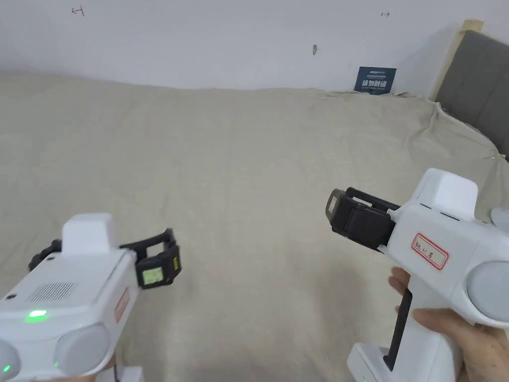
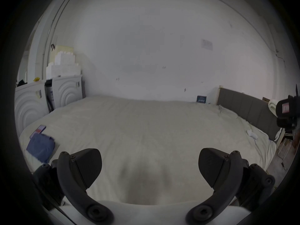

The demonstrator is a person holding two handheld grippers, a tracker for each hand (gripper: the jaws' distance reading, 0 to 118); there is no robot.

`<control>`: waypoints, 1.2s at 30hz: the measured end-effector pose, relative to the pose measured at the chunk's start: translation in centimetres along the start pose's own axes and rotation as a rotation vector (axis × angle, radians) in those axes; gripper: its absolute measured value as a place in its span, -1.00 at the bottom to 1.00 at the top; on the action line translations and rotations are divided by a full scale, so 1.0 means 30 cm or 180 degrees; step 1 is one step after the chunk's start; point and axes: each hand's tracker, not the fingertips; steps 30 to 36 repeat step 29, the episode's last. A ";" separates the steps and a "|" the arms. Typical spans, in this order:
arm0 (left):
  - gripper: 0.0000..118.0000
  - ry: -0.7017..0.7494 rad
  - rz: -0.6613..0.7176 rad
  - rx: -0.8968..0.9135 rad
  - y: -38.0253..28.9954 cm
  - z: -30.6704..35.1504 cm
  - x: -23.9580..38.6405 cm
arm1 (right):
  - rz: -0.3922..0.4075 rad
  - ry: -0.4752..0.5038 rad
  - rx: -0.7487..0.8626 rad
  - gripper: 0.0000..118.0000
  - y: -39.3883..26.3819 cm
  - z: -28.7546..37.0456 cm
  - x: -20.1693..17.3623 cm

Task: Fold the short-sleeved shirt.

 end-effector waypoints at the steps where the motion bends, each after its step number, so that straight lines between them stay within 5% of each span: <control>1: 1.00 0.0082 0.0028 -0.0037 -0.029 0.004 -0.024 | -0.0115 -0.0076 -0.0178 0.86 0.005 -0.004 0.003; 4: 1.00 0.0368 0.0032 -0.0191 -0.115 0.004 -0.092 | -0.0415 -0.0265 -0.0616 0.86 0.007 -0.018 0.005; 10: 1.00 0.0776 -0.0110 -0.0463 -0.261 -0.009 -0.169 | -0.0474 0.0010 -0.1053 0.86 -0.022 -0.038 -0.015; 14: 1.00 0.0839 -0.0178 -0.0487 -0.319 -0.007 -0.177 | -0.0026 -0.0145 -0.0927 0.86 -0.046 -0.057 -0.057; 16: 1.00 0.0848 -0.0163 -0.0526 -0.341 -0.005 -0.178 | -0.0032 -0.0322 -0.0929 0.86 -0.051 -0.069 -0.071; 21: 1.00 0.0831 -0.0065 -0.0494 -0.347 -0.004 -0.194 | -0.0098 -0.0163 -0.0959 0.86 -0.064 -0.072 -0.067; 27: 1.00 0.0901 0.0124 -0.0551 -0.352 -0.007 -0.222 | 0.0526 -0.0796 -0.0845 0.86 -0.152 -0.054 -0.027; 29: 1.00 0.0935 0.0167 -0.0541 -0.352 -0.005 -0.226 | 0.0482 -0.1038 -0.0598 0.86 -0.207 -0.073 0.056; 36: 1.00 0.0935 0.0167 -0.0541 -0.352 -0.005 -0.226 | 0.0482 -0.1038 -0.0598 0.86 -0.207 -0.073 0.056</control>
